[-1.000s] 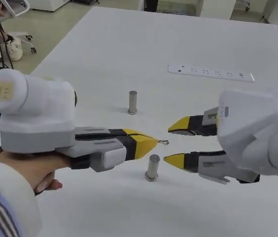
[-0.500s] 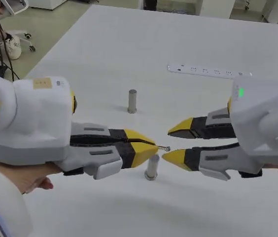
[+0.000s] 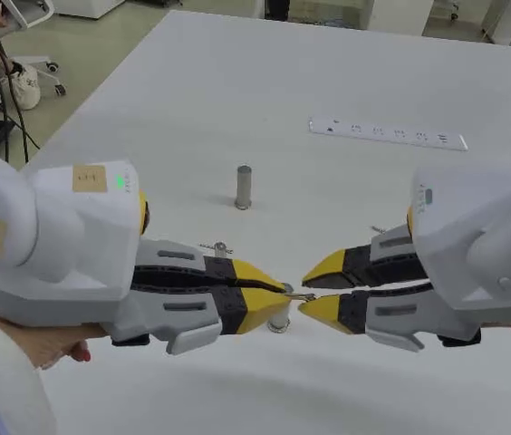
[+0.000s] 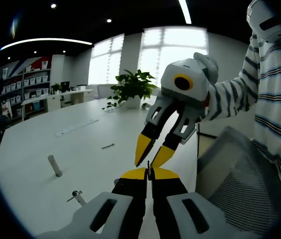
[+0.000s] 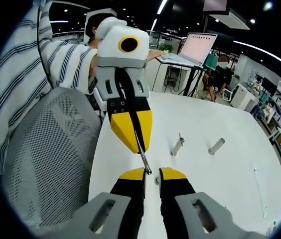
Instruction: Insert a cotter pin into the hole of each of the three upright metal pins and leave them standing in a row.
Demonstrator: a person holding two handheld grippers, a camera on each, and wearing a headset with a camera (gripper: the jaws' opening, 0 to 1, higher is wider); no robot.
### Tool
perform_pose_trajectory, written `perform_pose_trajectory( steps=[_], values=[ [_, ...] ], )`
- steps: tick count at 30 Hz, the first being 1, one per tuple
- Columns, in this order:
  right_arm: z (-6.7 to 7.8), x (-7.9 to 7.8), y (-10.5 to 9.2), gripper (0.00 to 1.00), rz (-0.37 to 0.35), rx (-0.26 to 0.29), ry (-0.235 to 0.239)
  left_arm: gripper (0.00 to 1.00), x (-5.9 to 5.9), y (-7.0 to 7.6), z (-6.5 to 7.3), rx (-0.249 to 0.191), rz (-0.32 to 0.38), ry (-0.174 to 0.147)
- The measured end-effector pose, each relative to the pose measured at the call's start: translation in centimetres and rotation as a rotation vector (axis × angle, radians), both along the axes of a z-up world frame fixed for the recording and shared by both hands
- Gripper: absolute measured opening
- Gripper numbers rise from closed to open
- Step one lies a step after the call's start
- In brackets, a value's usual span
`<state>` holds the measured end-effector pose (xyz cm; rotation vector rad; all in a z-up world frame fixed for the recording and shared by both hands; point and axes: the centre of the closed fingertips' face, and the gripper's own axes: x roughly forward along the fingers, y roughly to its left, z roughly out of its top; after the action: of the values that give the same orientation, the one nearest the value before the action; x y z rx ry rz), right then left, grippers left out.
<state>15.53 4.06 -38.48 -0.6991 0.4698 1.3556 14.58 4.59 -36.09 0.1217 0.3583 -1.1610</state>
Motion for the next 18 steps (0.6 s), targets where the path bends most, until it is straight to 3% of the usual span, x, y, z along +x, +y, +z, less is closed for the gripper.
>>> perform_pose_trajectory(
  steps=[6, 9, 10, 14, 18],
  values=[
    [-0.6, -1.0, -0.1, 0.0, 0.03, -0.019, 0.029, 0.0, -0.4, -0.1, -0.6, 0.039, -0.034, -0.02],
    [-0.9, -1.1, -0.2, 0.0, 0.029, -0.023, 0.037, 0.0, -0.5, -0.2, -1.0, 0.059, -0.046, -0.01],
    [-1.0, -1.1, -0.2, 0.0, 0.03, -0.024, 0.04, 0.0, -0.6, -0.2, -1.4, 0.073, -0.046, 0.006],
    [-1.4, -1.6, -0.5, 0.0, 0.038, -0.035, 0.077, 0.0, -1.0, -0.4, -2.3, 0.113, -0.077, -0.007],
    [-1.9, -2.0, -0.8, 0.0, 0.047, -0.048, 0.097, 0.0, -1.3, -0.6, -2.7, 0.125, -0.099, 0.006]
  ],
)
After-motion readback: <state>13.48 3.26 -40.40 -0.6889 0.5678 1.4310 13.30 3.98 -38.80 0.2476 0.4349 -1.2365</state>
